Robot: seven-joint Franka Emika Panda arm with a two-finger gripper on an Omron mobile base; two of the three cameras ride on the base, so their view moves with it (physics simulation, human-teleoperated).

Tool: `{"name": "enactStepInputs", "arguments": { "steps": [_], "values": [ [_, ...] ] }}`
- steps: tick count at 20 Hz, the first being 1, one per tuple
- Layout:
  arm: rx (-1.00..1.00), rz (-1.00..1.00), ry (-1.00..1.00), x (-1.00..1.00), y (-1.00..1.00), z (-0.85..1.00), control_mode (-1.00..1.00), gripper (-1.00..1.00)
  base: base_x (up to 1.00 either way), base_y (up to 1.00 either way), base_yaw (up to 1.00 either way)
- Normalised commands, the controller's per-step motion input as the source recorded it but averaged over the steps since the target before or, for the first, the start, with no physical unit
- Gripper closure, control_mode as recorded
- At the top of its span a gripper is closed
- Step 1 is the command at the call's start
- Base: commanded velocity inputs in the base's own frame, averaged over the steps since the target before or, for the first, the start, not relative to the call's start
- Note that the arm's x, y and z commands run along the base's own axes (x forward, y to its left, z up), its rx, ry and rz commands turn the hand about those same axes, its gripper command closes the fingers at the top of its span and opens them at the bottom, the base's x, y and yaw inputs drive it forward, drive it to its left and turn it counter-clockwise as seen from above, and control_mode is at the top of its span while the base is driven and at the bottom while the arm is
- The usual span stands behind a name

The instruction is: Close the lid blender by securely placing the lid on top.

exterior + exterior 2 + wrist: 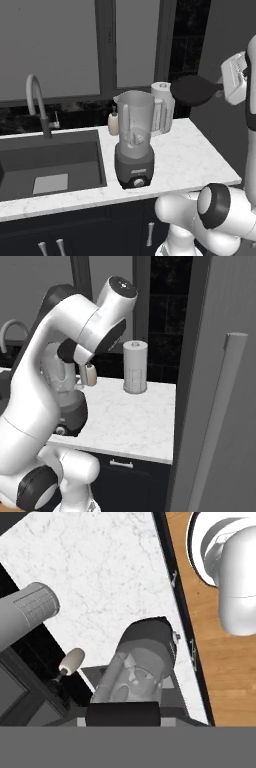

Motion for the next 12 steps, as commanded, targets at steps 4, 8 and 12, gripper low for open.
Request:
{"name": "enactStepInputs", "arguments": {
  "steps": [4,8,12],
  "values": [
    [0.00,-0.01,-0.09,0.00,0.39,0.15,-1.00,1.00,0.00,0.00,0.00],
    [0.00,0.00,-0.03,0.13,0.38,0.01,-1.00,1.00,0.00,0.00,0.00],
    [0.00,0.00,0.00,0.18,0.42,0.00,-1.00,1.00,0.00,0.00,0.00]
  ]
}}
